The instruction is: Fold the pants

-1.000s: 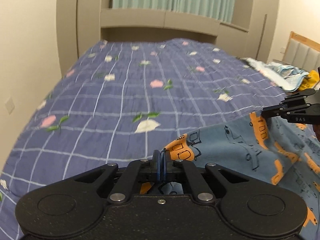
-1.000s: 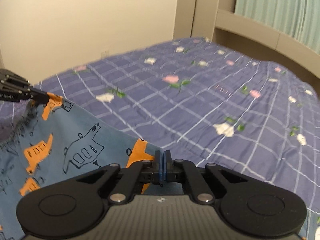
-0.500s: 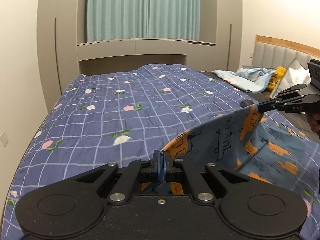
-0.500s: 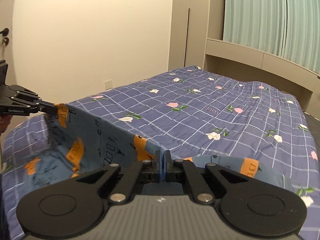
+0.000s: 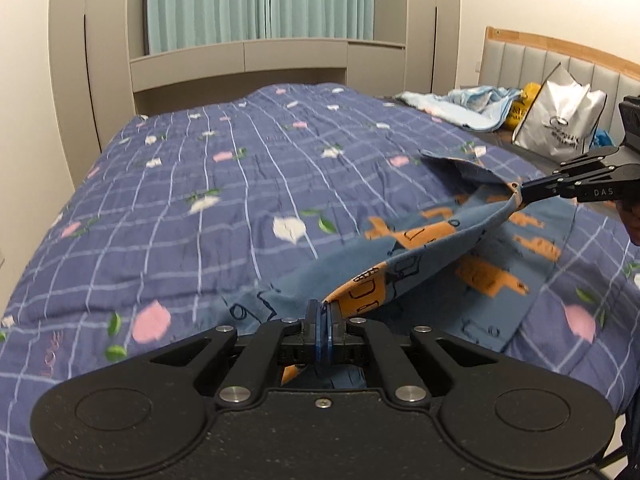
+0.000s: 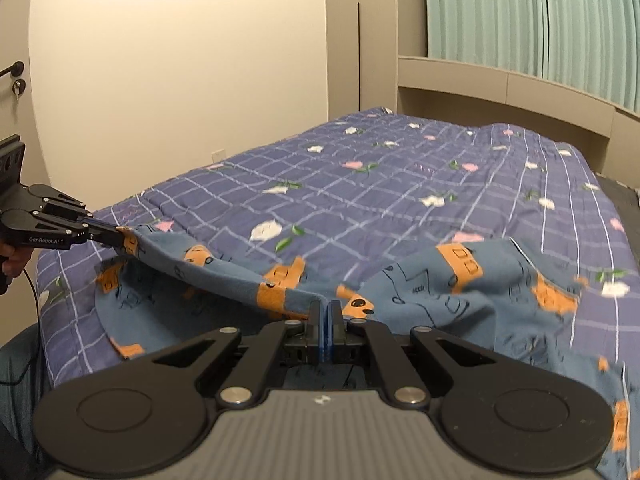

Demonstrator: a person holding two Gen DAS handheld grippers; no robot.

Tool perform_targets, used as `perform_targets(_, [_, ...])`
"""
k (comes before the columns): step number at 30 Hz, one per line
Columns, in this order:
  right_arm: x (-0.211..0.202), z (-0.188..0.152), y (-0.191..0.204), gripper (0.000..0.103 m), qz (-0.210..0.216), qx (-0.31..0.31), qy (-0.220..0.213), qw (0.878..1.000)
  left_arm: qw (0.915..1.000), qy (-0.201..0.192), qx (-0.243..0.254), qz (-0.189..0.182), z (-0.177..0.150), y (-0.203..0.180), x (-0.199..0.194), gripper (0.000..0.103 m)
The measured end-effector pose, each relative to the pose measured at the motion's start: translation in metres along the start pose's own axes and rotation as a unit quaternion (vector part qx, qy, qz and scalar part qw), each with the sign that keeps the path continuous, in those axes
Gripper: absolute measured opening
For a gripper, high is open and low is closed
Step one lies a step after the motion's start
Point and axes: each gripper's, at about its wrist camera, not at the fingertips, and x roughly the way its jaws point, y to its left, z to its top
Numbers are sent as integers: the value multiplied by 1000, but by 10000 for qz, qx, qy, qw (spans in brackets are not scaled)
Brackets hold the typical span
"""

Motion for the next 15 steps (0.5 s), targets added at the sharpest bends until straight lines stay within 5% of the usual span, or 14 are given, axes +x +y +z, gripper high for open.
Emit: perform_targets(15, [-1,-53,15,1,-32,270,256,9993,9984,561,58,78,-39,-13,6,1])
